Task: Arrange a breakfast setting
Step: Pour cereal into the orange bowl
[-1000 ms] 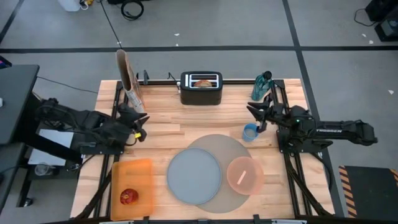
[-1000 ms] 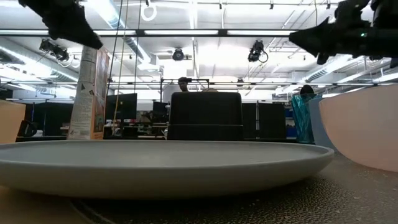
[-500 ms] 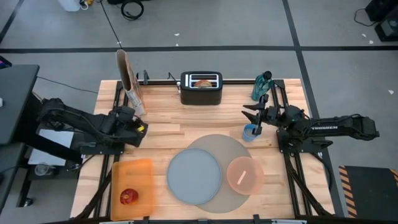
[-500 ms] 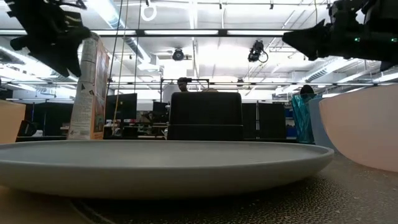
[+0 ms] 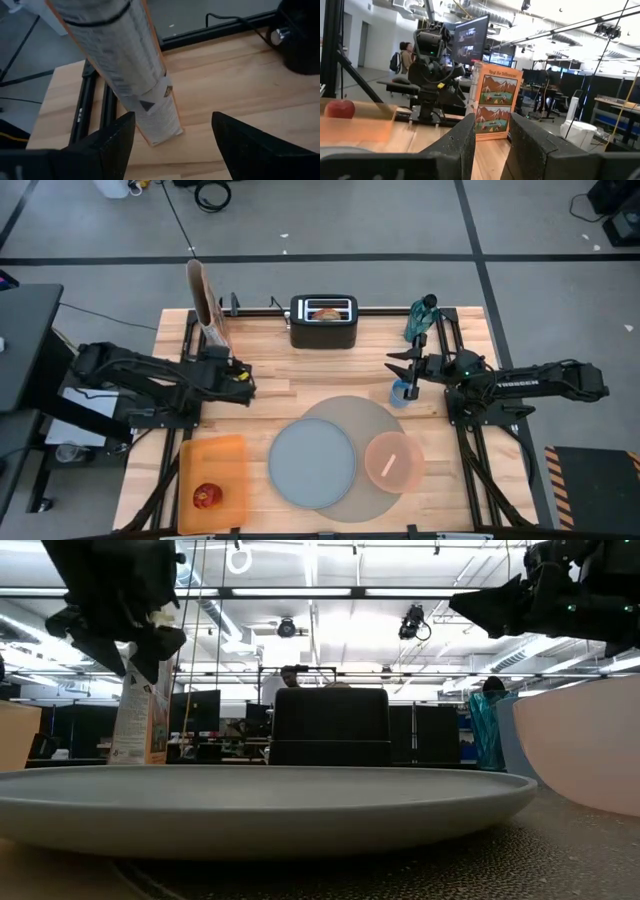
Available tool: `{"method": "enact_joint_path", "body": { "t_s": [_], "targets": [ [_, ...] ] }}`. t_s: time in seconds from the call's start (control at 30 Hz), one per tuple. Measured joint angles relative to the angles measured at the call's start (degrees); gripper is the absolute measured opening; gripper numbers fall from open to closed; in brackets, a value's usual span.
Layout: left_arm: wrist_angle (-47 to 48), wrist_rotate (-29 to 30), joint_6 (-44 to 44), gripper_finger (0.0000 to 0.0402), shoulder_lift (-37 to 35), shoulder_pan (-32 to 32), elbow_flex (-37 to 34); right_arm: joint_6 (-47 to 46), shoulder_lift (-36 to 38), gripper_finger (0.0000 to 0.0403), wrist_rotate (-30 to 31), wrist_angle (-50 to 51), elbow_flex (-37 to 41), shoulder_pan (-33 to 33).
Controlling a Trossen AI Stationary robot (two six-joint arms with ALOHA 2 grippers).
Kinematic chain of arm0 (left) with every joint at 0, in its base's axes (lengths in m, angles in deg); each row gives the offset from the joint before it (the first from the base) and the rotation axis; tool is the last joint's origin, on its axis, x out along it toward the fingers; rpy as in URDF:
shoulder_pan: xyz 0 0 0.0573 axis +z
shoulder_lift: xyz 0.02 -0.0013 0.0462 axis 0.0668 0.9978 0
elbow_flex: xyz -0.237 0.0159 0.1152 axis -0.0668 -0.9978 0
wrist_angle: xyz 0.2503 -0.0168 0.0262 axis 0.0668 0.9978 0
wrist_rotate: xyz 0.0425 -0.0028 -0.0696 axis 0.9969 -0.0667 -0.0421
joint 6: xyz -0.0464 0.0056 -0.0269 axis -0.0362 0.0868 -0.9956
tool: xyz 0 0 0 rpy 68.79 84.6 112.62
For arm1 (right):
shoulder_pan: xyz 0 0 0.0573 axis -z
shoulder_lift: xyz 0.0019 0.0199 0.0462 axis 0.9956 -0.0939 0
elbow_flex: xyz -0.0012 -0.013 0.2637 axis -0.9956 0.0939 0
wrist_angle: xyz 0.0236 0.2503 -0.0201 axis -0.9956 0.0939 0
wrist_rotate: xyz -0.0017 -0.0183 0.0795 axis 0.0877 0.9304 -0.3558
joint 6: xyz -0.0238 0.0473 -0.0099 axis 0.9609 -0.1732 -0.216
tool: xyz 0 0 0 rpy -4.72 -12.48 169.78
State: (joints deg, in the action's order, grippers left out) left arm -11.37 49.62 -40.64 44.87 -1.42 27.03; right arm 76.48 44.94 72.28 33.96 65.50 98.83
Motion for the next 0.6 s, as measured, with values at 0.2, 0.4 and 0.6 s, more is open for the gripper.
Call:
{"method": "enact_joint_path", "body": {
  "t_s": [0.2,0.4,0.6],
  "targets": [
    [0.16,-4.69,-9.42,0.0272,-0.44,-5.78,-5.83,0.05,-0.62,0.0127,0.06,-0.43,-0.02,0.01],
    [0.43,-2.25,-21.31,0.0272,-0.39,-11.93,-10.41,0.03,-2.07,0.0126,-1.77,-0.41,-0.12,0.0],
    [-5.98,3.38,-21.83,0.0272,-0.26,-10.14,-13.09,-0.85,-5.29,0.0125,-3.24,-0.38,-1.19,0.0]
  ]
}}
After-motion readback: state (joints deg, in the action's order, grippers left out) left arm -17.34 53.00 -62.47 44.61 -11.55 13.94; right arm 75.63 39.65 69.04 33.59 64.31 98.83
